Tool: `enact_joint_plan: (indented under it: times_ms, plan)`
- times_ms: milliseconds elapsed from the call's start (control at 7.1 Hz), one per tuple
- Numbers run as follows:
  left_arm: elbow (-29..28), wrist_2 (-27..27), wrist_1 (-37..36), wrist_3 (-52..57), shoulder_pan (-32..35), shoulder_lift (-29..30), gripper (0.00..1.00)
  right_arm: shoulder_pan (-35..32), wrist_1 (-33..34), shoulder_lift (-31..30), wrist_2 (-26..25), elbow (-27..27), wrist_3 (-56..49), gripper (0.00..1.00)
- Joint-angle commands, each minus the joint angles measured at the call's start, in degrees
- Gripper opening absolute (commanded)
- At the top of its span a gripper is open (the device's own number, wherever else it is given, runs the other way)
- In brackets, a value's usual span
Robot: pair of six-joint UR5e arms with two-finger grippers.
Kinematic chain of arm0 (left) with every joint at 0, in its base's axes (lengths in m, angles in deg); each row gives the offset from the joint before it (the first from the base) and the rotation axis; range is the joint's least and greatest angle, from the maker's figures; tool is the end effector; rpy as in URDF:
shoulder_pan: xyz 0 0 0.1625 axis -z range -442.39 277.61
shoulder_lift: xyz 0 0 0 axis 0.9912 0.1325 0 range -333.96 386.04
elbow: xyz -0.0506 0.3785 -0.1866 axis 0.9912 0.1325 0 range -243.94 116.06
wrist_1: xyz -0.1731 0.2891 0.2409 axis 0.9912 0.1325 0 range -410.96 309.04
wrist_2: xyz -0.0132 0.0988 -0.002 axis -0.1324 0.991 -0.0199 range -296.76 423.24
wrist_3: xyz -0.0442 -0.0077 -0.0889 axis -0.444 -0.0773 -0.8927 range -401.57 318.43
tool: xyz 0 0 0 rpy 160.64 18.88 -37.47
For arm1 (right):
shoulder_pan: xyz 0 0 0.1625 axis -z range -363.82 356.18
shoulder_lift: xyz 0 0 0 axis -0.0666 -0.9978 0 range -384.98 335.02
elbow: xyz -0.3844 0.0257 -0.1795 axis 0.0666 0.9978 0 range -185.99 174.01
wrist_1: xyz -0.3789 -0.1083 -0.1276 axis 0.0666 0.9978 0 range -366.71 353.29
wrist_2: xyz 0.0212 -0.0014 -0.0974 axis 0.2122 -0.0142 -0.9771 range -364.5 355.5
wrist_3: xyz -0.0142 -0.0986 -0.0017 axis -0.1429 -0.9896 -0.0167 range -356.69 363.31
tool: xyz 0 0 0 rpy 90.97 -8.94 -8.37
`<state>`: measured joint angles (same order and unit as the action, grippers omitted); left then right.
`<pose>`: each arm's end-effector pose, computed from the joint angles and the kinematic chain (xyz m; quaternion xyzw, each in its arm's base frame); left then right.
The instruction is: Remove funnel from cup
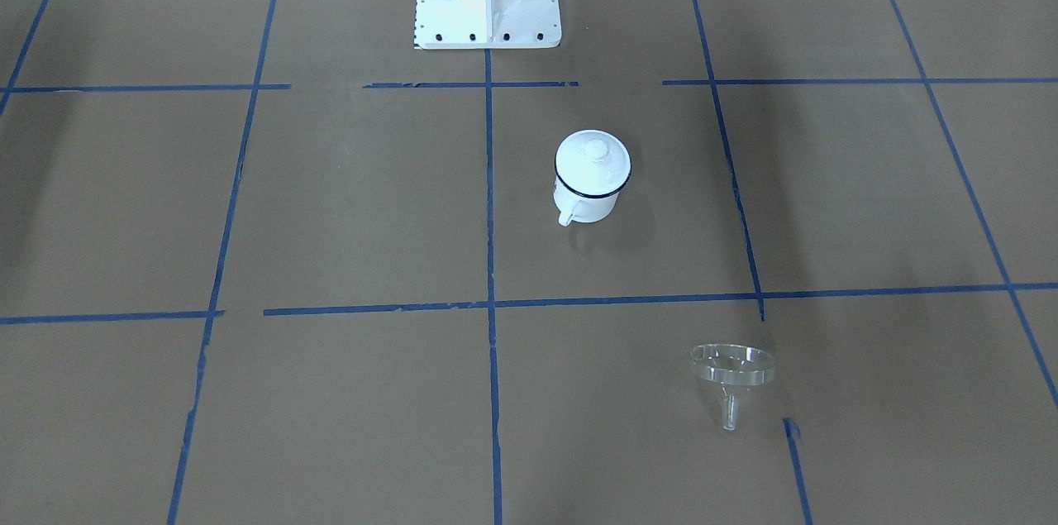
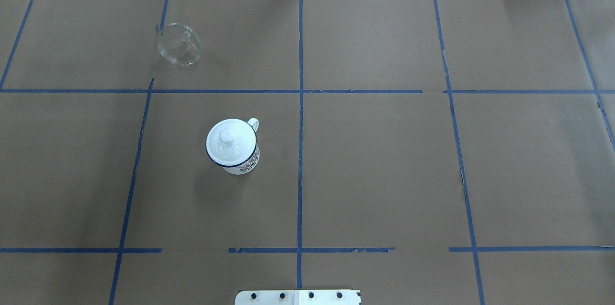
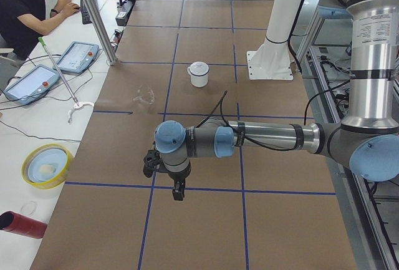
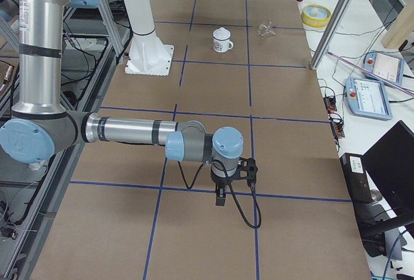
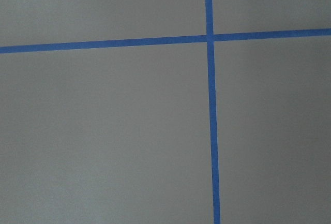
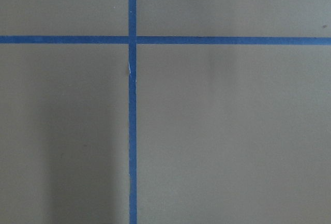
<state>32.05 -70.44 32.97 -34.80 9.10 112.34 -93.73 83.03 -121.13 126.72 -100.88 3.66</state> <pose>-0.0764 -0.4573 0.6494 -0.0039 0.3731 0.0305 0.9273 0.0669 -0.4451 0.6704 -0.0095 -0.3520 0.0053 0.9359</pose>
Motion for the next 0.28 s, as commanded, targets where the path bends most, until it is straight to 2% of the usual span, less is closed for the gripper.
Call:
enact_joint_plan:
  times_ms: [0,141]
  plan:
    - [-0.01,-0.09,0.01,0.0,0.0,0.01,1.0,0.0,0.0,0.0,0.0,0.05,0.0,1.0]
    - [-0.01,-0.09,0.01,0.0,0.0,0.01,1.0,0.0,0.0,0.0,0.0,0.05,0.0,1.0]
